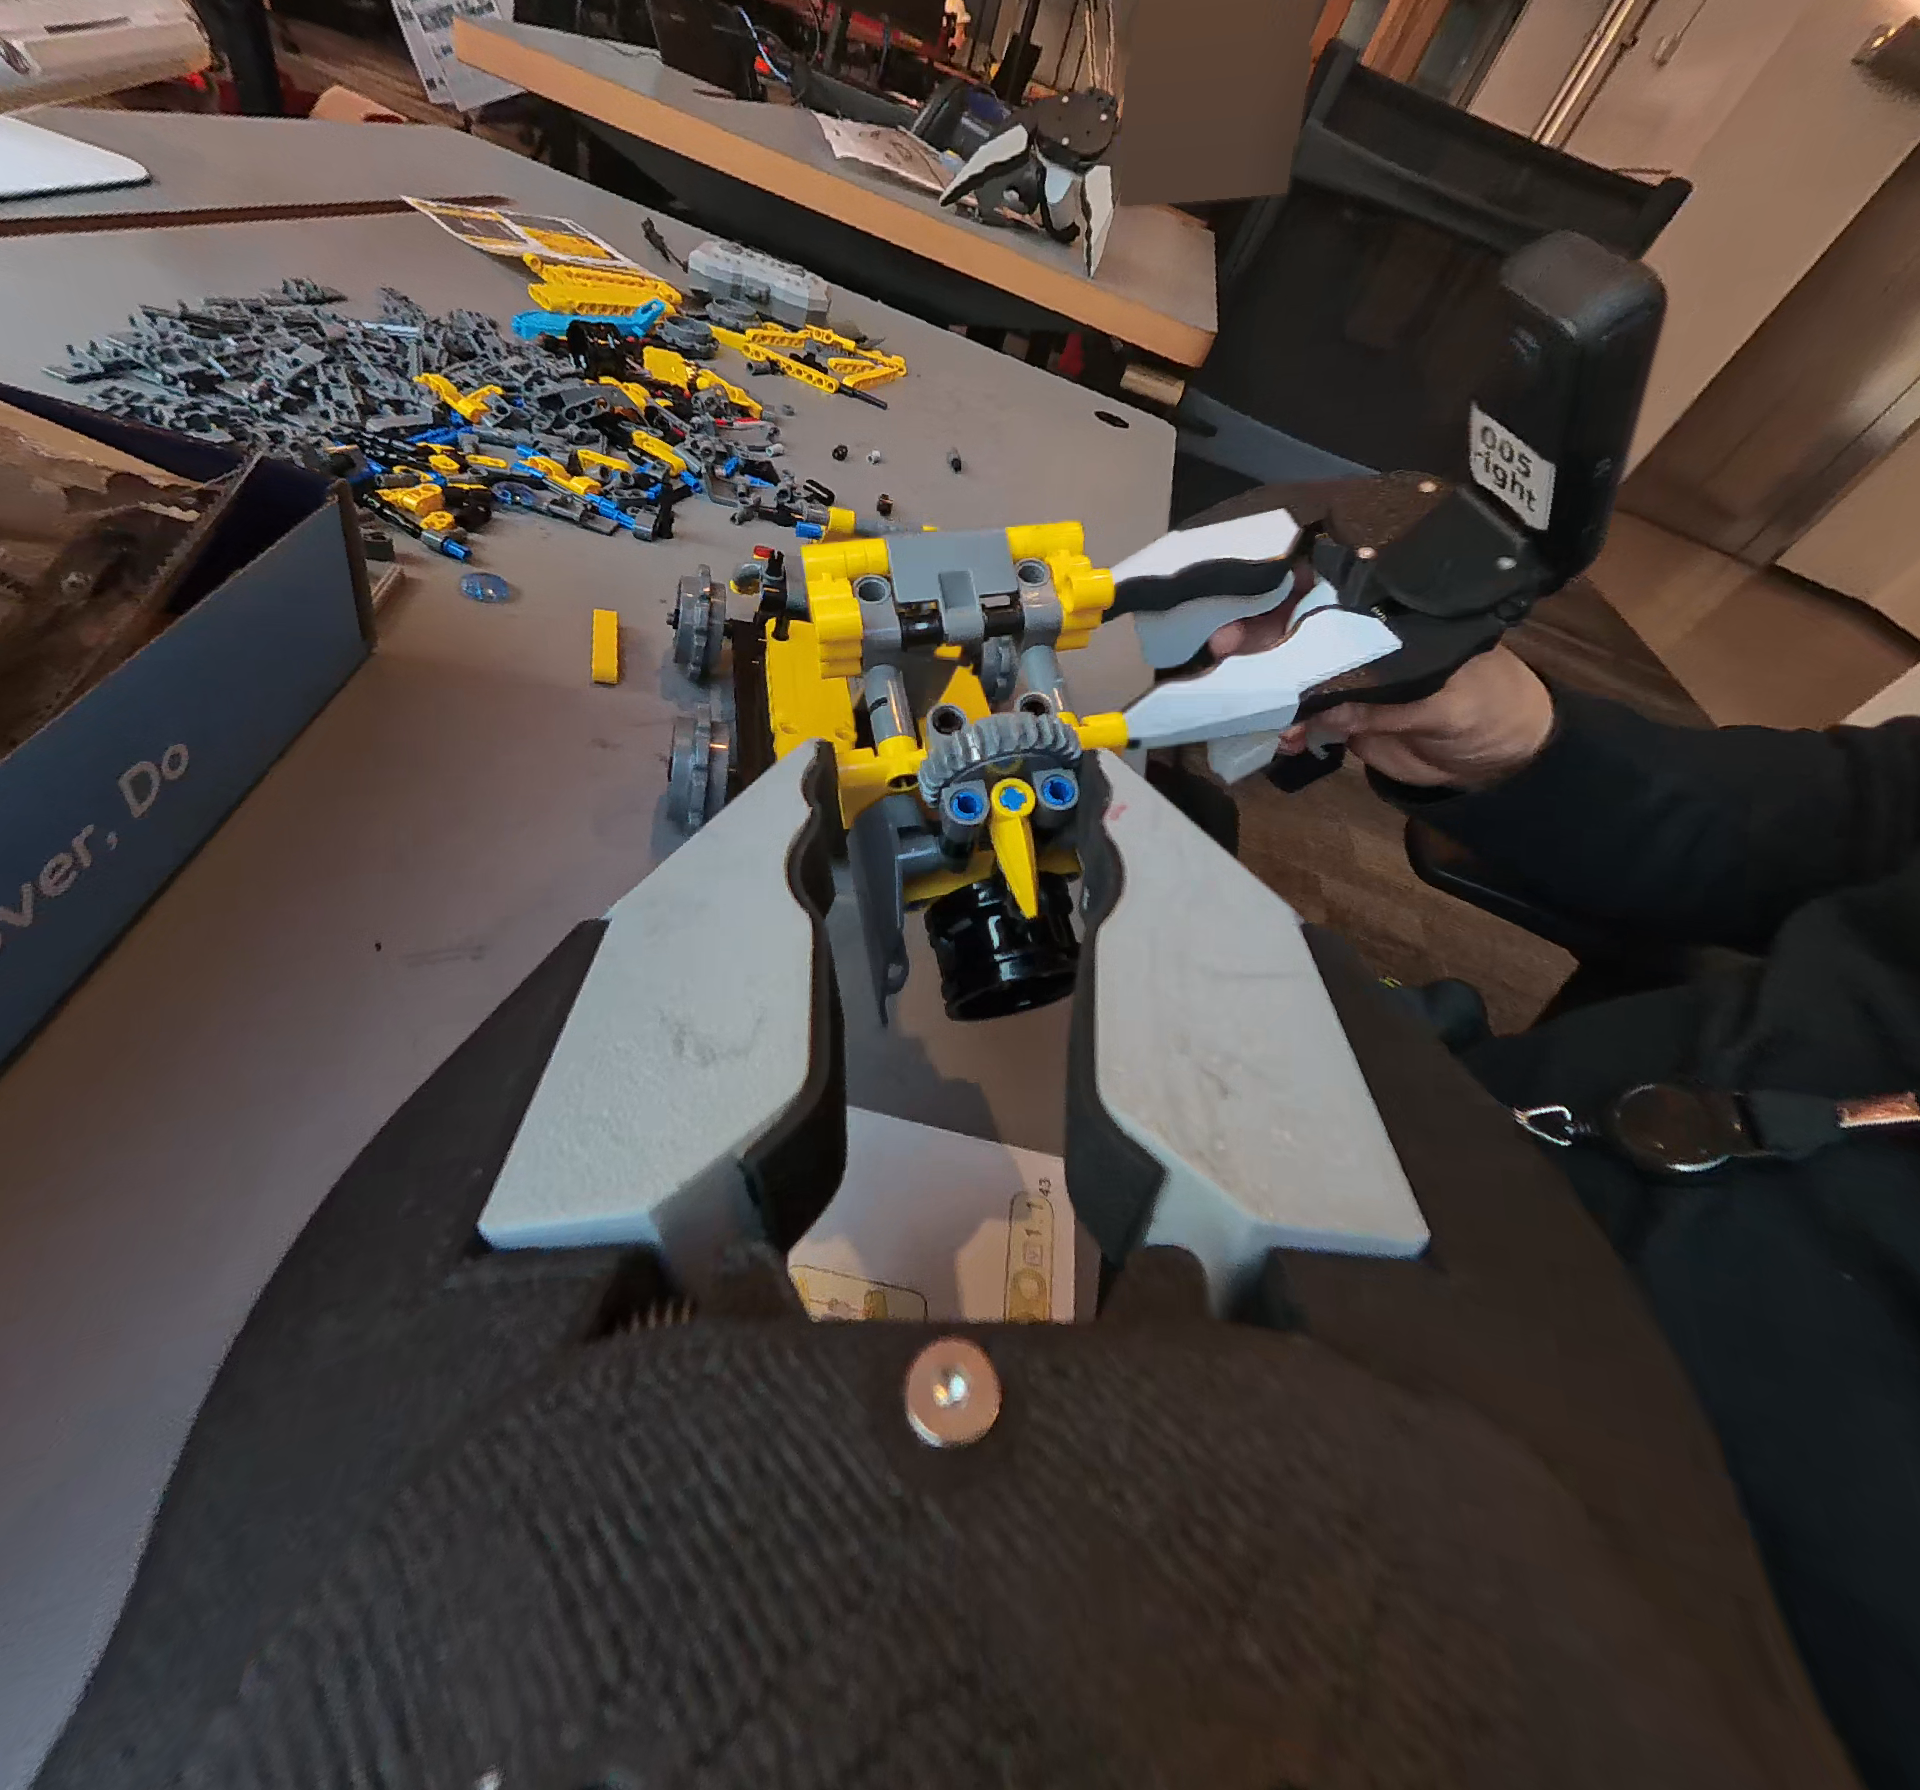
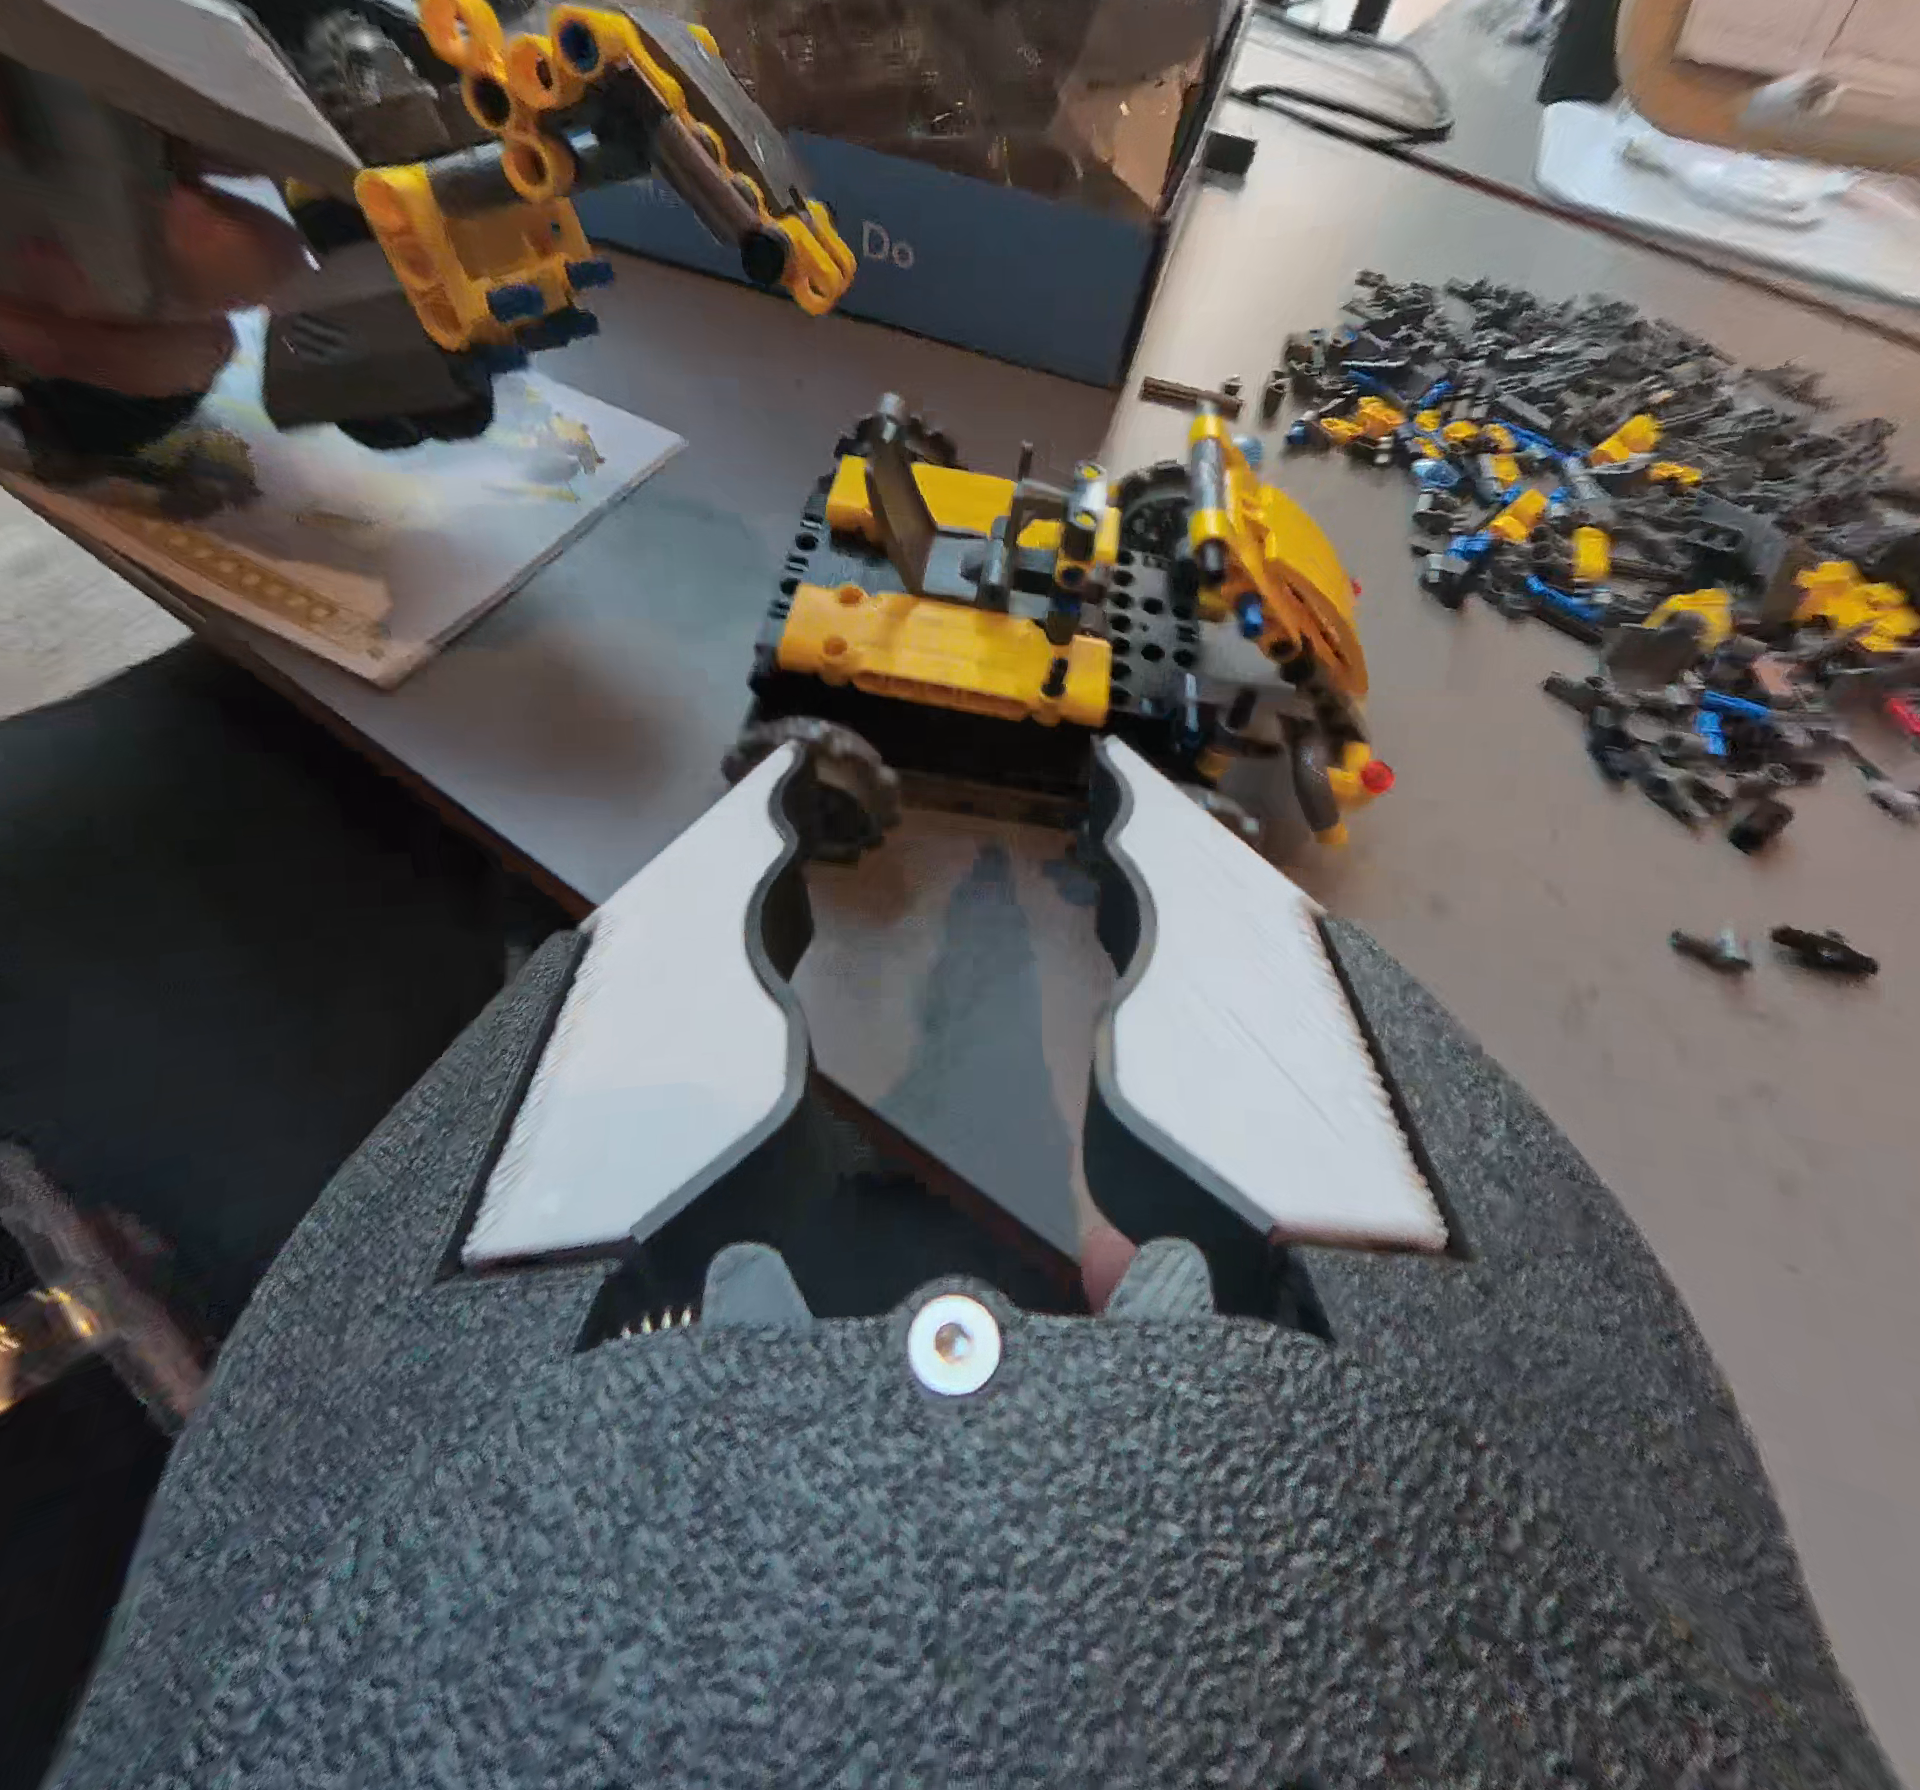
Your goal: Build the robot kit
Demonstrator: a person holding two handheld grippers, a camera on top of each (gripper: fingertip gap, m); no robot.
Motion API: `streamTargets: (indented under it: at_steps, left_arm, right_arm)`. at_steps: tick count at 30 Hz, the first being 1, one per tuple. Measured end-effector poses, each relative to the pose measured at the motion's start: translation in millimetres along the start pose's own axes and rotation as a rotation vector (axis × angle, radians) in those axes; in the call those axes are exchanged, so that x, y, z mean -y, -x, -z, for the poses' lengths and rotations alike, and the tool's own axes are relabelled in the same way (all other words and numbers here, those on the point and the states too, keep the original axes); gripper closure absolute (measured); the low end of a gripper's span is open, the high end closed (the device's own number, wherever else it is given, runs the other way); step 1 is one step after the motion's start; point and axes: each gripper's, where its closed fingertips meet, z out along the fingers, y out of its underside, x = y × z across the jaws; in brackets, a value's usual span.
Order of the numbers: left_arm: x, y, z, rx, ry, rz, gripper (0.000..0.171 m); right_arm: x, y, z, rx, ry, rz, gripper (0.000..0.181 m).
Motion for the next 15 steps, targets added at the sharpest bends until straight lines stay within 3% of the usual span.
streamTargets:
  at_steps: [3,4,8,12,15]
  left_arm:
    - [0,5,-2,0.03,0.001,0.002,0.128]
    - [1,7,-2,0.042,-0.003,0.011,0.128]
    - [2,11,-5,0.051,-0.017,0.048,0.128]
    - [-10,15,-11,0.078,0.02,0.041,0.128]
    - [-11,11,-14,0.06,0.012,0.053,0.128]
  right_arm:
    - [27,33,-13,0.168,-0.06,-0.093,0.136]
    - [28,34,-16,0.14,-0.058,-0.06,0.142]
    - [5,32,-30,0.046,0.033,-0.009,0.13]
    - [-2,26,-28,-0.068,0.056,0.159,0.145]
    - [-6,28,-26,-0.04,0.061,0.173,0.161]
